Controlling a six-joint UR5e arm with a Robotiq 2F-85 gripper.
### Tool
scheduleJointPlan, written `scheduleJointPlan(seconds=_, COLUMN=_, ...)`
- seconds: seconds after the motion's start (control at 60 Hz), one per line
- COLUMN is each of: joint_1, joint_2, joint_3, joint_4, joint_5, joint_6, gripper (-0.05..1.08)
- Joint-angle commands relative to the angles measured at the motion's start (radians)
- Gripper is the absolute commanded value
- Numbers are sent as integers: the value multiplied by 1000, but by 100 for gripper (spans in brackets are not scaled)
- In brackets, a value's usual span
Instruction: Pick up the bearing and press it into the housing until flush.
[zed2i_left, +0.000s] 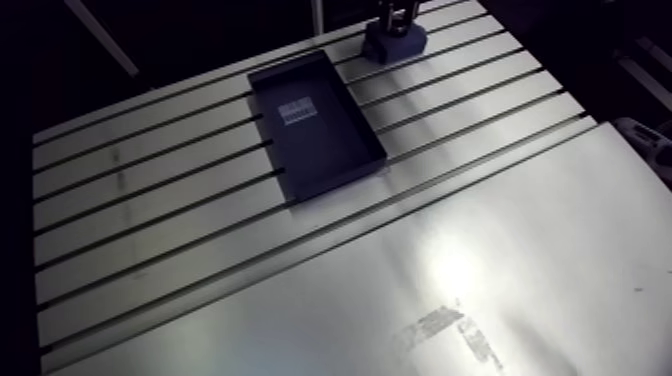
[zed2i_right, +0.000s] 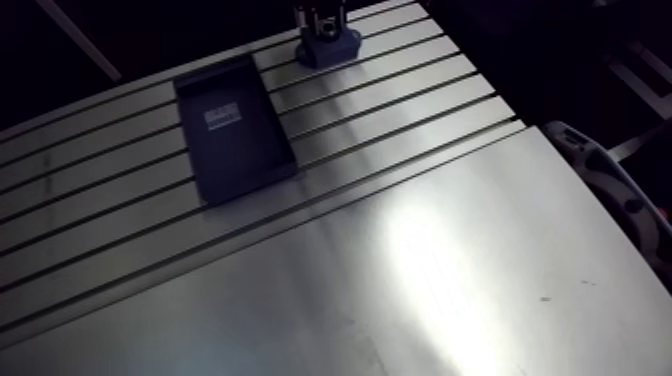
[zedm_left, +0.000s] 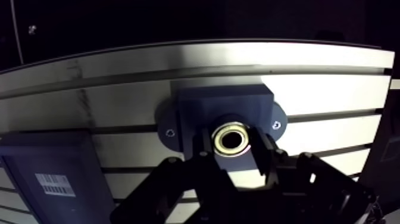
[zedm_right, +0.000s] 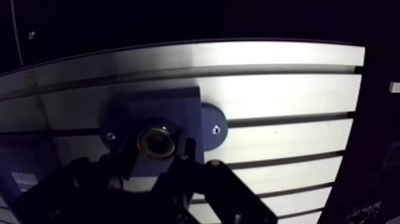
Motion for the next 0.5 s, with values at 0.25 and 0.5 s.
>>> scheduleJointPlan(seconds=0.25, joint_1=3, joint_2=-5, joint_3=12, joint_4=0, joint_5=2, joint_6=0, gripper=62)
scheduleJointPlan(seconds=0.5, joint_1=3, joint_2=-6, joint_3=13, joint_4=0, joint_5=2, joint_6=0, gripper=62)
